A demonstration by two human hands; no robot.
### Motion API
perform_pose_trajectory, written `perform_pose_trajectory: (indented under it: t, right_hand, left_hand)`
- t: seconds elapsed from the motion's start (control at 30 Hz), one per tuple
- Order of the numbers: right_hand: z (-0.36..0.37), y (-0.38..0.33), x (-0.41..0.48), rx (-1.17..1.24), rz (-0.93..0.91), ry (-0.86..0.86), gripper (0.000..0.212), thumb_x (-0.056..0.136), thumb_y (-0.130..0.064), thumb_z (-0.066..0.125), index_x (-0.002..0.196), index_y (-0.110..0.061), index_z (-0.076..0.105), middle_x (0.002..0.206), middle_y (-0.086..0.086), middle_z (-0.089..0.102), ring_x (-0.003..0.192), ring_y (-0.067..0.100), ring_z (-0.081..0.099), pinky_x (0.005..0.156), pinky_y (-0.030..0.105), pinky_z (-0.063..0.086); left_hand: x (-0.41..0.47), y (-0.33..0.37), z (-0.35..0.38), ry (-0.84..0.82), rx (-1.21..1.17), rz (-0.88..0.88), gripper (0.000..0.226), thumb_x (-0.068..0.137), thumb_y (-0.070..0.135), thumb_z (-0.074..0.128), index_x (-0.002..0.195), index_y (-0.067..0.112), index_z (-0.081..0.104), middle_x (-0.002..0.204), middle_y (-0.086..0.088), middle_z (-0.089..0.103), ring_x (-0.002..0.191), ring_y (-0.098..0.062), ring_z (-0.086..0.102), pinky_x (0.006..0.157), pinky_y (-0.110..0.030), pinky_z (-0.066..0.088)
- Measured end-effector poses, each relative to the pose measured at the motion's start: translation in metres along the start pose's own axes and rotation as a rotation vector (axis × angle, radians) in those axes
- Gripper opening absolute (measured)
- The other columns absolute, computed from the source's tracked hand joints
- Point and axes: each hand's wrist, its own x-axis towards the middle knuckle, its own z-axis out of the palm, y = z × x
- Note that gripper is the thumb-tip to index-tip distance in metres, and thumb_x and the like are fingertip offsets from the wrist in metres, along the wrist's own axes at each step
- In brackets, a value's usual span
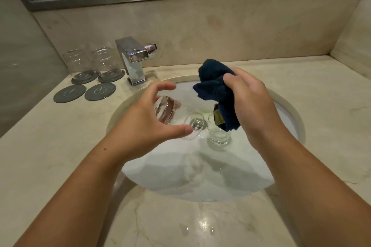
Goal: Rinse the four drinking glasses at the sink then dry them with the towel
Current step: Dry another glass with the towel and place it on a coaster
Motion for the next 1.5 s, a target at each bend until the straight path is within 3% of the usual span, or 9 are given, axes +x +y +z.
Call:
perform_pose_trajectory:
  t: [0.1,0.23,0.47,0.67,0.83,1.03,1.17,1.4,1.5]
  right_hand:
    - [0.009,0.004,-0.008,-0.062,-0.179,-0.199,0.031,0.108,-0.015,0.048,0.124,-0.027,0.072,0.102,-0.018,0.078,0.093,-0.001,0.071,0.077,0.020,0.052]
    - [0.017,0.016,-0.011,-0.148,-0.253,-0.360,0.038,0.100,-0.027,0.053,0.133,-0.035,0.071,0.144,-0.023,0.062,0.138,-0.006,0.051,0.113,0.022,0.042]
    - [0.015,0.013,-0.009,-0.014,-0.116,-0.408,0.033,0.106,-0.013,0.055,0.116,-0.030,0.081,0.123,-0.023,0.075,0.119,-0.004,0.066,0.097,0.015,0.049]
    - [0.010,0.017,-0.001,0.156,0.250,-0.359,0.035,0.107,-0.034,0.049,0.116,-0.018,0.079,0.100,0.009,0.080,0.072,0.023,0.068,0.061,0.029,0.050]
    - [0.013,0.025,0.002,0.339,0.412,-0.349,0.044,0.098,-0.043,0.050,0.125,-0.021,0.076,0.116,0.015,0.078,0.076,0.027,0.064,0.073,0.042,0.048]
    - [0.025,0.022,-0.005,0.355,0.296,0.019,0.027,0.102,-0.034,0.056,0.100,-0.030,0.083,0.104,0.008,0.081,0.098,0.036,0.074,0.079,0.060,0.062]
    - [0.031,0.012,-0.014,0.285,0.093,0.049,0.027,0.107,-0.031,0.055,0.110,-0.040,0.080,0.107,0.016,0.072,0.079,0.038,0.060,0.063,0.071,0.059]
    - [0.038,0.017,-0.016,0.196,-0.089,-0.062,0.037,0.102,-0.048,0.048,0.134,-0.052,0.066,0.146,-0.018,0.062,0.132,0.016,0.063,0.091,0.063,0.060]
    - [0.035,0.016,-0.016,0.214,-0.081,-0.072,0.037,0.103,-0.045,0.047,0.134,-0.048,0.068,0.134,-0.011,0.071,0.118,0.028,0.069,0.088,0.067,0.059]
  left_hand:
    - [0.003,-0.002,0.006,0.047,-0.322,-0.143,0.089,0.049,0.058,0.096,0.127,0.048,0.055,0.110,0.009,0.075,0.096,-0.007,0.073,0.077,-0.022,0.053]
    - [0.003,0.001,0.012,0.032,-0.517,-0.168,0.066,0.067,0.025,0.094,0.126,0.027,0.064,0.096,0.007,0.073,0.069,0.008,0.067,0.057,-0.007,0.046]
    - [0.001,-0.005,0.011,-0.091,-0.430,-0.129,0.095,0.054,0.036,0.098,0.139,0.036,0.055,0.120,0.008,0.075,0.115,-0.005,0.070,0.099,-0.033,0.055]
    - [0.000,-0.003,0.014,-0.155,-0.478,-0.136,0.116,0.054,0.028,0.100,0.153,0.040,0.040,0.122,0.005,0.077,0.115,-0.011,0.073,0.096,-0.030,0.056]
    - [0.001,0.002,0.012,-0.061,-0.417,-0.189,0.127,0.051,0.057,0.099,0.156,0.055,0.028,0.129,0.010,0.066,0.101,-0.014,0.077,0.094,-0.037,0.058]
    - [0.002,0.004,0.025,0.087,-0.408,-0.358,0.094,0.052,0.085,0.073,0.129,0.037,0.049,0.101,0.007,0.077,0.089,-0.011,0.078,0.089,-0.041,0.060]
    - [0.002,0.009,0.034,0.120,-0.450,-0.295,0.059,0.078,0.076,0.061,0.122,0.037,0.060,0.099,0.011,0.079,0.087,-0.005,0.077,0.097,-0.044,0.059]
    - [-0.002,0.023,0.030,0.132,-0.529,-0.244,0.043,0.068,0.065,0.074,0.103,0.058,0.050,0.114,0.019,0.072,0.093,0.014,0.069,0.068,-0.006,0.050]
    - [-0.003,0.016,0.027,0.122,-0.580,-0.209,0.053,0.073,0.057,0.087,0.118,0.051,0.060,0.115,0.011,0.077,0.098,0.001,0.074,0.084,-0.022,0.056]
